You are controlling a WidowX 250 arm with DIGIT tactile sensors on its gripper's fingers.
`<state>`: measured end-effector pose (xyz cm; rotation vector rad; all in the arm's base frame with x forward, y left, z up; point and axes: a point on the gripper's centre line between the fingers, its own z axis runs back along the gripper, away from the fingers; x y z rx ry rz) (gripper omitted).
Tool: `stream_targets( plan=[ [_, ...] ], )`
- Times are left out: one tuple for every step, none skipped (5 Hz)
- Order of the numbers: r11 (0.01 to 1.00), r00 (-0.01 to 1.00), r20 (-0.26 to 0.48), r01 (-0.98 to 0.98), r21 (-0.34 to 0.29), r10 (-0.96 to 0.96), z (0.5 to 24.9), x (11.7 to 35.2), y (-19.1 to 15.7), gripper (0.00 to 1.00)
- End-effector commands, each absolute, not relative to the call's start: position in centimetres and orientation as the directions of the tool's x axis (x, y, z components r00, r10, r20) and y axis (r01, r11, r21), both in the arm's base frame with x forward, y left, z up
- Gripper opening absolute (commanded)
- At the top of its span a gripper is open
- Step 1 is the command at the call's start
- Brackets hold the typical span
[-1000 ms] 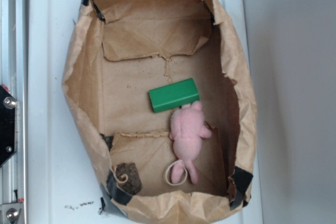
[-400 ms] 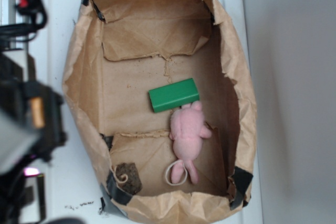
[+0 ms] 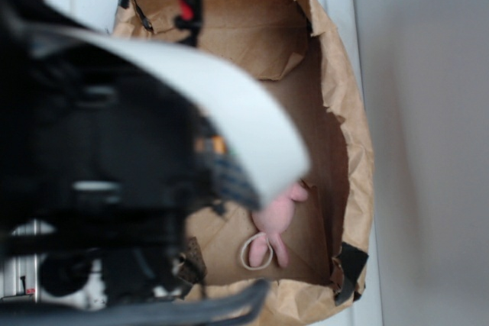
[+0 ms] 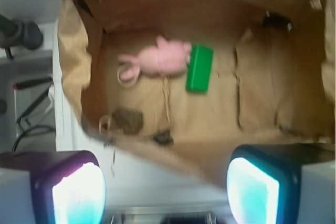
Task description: Grab the green block.
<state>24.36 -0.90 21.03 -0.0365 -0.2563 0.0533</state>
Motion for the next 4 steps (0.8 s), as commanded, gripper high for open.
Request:
stream_targets(
  plan=[
    [1.000, 0.953, 0.303, -0.017, 0.001, 0.016, 18.4, 28.6, 1.4, 1.00],
    [1.000, 0.957, 0.291, 0.005, -0.015, -0.001, 16.6, 29.6, 2.5, 1.00],
    [0.999, 0.957, 0.290, 0.025, -0.027, -0.016, 14.1, 30.1, 3.5, 1.00],
    [1.000, 0.955, 0.296, 0.014, 0.020, -0.019, 12.6, 29.9, 4.1, 1.00]
  ],
)
